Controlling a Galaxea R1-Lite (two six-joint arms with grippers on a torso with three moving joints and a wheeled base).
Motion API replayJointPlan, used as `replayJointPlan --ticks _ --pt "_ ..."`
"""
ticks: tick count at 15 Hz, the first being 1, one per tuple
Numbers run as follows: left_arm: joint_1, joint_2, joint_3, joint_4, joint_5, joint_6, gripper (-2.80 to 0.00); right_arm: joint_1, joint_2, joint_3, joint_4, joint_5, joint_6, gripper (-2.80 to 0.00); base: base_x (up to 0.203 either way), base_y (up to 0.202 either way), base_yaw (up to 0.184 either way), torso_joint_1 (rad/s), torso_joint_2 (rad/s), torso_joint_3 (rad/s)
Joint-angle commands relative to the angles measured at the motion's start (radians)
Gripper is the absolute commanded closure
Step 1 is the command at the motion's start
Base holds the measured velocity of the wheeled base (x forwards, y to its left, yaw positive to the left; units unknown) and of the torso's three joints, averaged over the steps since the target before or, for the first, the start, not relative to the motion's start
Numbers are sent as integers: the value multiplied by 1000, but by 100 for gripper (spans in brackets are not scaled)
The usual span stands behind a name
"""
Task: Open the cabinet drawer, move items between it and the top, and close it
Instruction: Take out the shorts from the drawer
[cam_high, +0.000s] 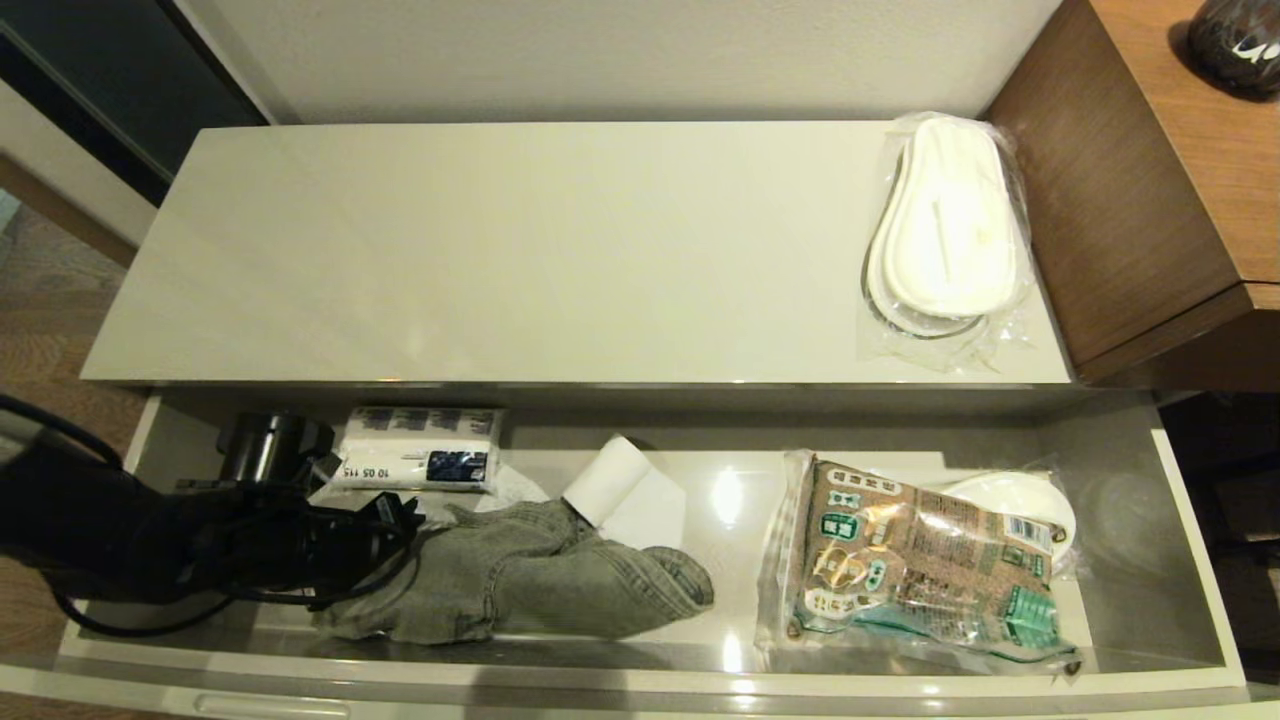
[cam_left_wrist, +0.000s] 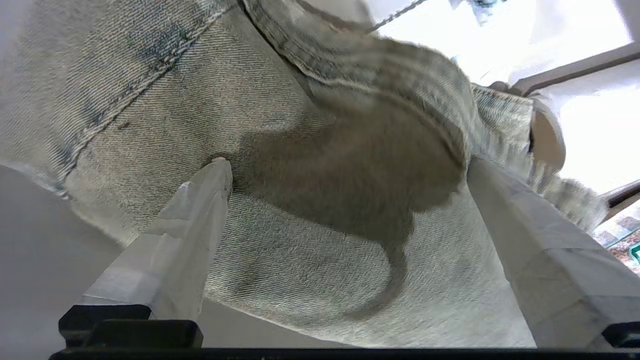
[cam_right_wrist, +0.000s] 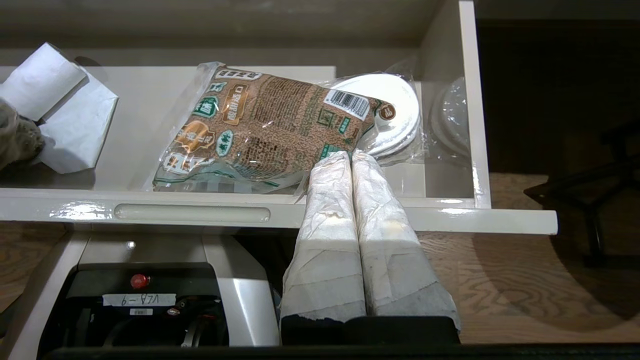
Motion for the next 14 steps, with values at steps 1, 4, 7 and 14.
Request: replayJointPlan --ticks 1,4,7,14 --pt "4 43 -22 -6 -39 -45 -280 0 1 0 0 1 -1 0 0 0 0 0 0 0" --pt "24 67 -36 -8 -88 -75 -280 0 1 0 0 1 -1 0 0 0 0 0 0 0" --pt "47 101 -48 -8 -90 -87 -280 0 1 0 0 1 -1 0 0 0 0 0 0 0" --pt "51 89 -45 -6 -89 -110 0 0 1 1 0 1 -1 0 0 0 0 0 0 0"
